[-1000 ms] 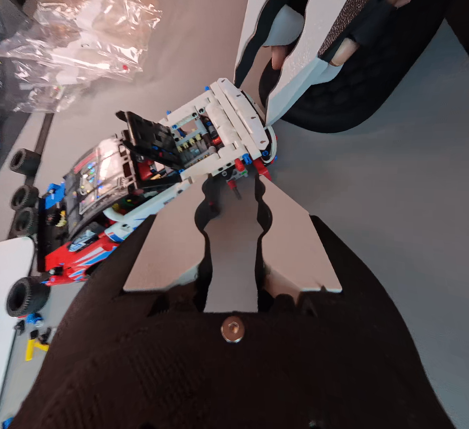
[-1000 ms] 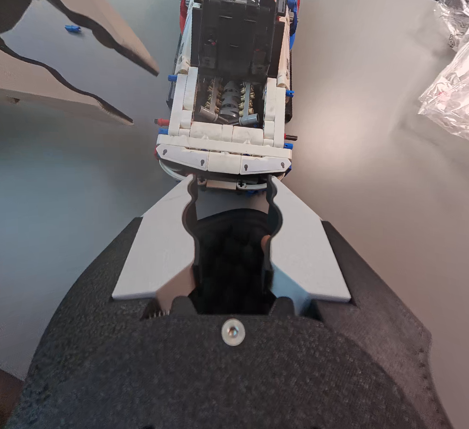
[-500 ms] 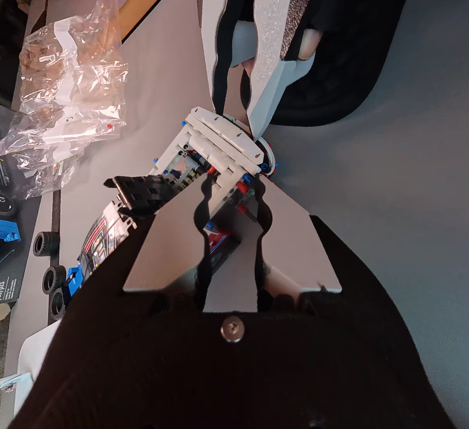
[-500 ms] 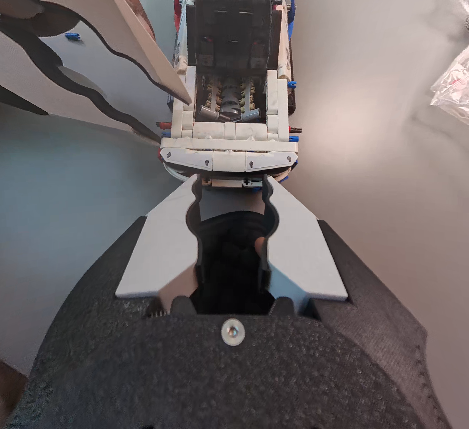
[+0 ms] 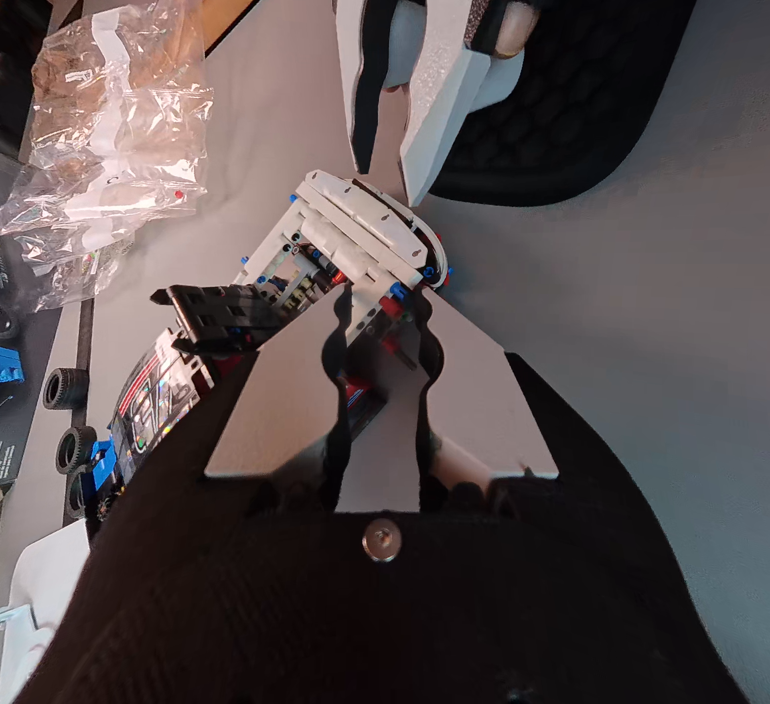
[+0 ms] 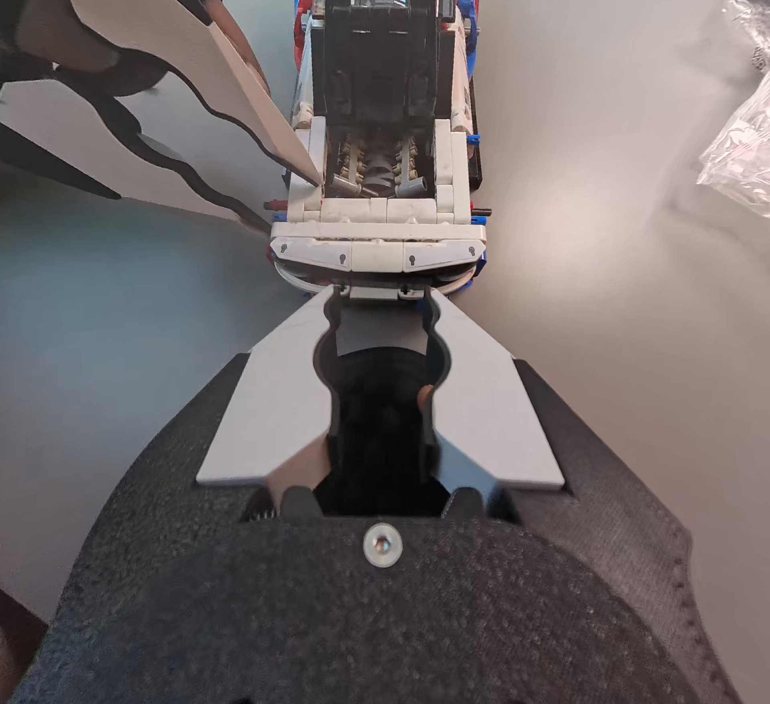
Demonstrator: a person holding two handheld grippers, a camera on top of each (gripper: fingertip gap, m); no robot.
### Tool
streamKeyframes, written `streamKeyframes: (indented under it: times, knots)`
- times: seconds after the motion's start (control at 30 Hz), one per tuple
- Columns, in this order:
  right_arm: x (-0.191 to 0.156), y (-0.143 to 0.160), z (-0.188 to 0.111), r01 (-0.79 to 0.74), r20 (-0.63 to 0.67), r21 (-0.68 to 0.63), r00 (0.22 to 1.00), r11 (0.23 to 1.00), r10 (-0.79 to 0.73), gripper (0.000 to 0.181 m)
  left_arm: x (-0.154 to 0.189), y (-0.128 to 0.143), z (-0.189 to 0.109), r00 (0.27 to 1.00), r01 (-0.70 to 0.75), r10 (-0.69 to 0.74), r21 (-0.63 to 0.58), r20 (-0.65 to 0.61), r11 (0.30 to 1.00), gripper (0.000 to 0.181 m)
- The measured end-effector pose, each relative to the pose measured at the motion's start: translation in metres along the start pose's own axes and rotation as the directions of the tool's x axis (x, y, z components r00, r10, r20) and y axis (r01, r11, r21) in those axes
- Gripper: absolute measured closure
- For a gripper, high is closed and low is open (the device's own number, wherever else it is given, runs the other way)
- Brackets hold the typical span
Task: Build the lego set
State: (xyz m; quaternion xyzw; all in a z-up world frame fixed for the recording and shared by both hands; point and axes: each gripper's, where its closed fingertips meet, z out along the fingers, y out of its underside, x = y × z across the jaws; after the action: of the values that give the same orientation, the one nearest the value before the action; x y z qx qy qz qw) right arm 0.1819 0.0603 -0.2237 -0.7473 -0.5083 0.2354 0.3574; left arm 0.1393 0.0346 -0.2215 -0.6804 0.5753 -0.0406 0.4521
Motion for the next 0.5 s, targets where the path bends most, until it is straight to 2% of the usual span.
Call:
streamKeyframes:
  times: [0.03,0.27,0.37,0.5]
  knots:
    - [0.0010,0.0011,0.0021,0.007,-0.008,-0.012,1.000,1.000,-0.007,0.143,0.0001,-0.0003,0.0001,1.000,-0.002,0.002,-0.001,0.000,1.000,0.153]
    - [0.0011,-0.0012,0.0080,0.004,-0.013,-0.045,1.000,0.999,-0.005,0.132,-0.0023,0.0005,0.0011,0.999,-0.037,0.036,-0.031,-0.017,0.999,0.134]
    - [0.0043,-0.0017,0.0096,0.005,-0.030,-0.040,1.000,0.999,-0.006,0.134,-0.0048,0.0015,0.0031,0.997,-0.063,0.060,-0.054,-0.043,0.997,0.134]
    - [0.0082,-0.0025,0.0111,0.002,-0.021,-0.031,1.000,1.000,-0.002,0.136,-0.0069,0.0044,0.0082,0.994,-0.079,0.073,-0.077,-0.078,0.994,0.144]
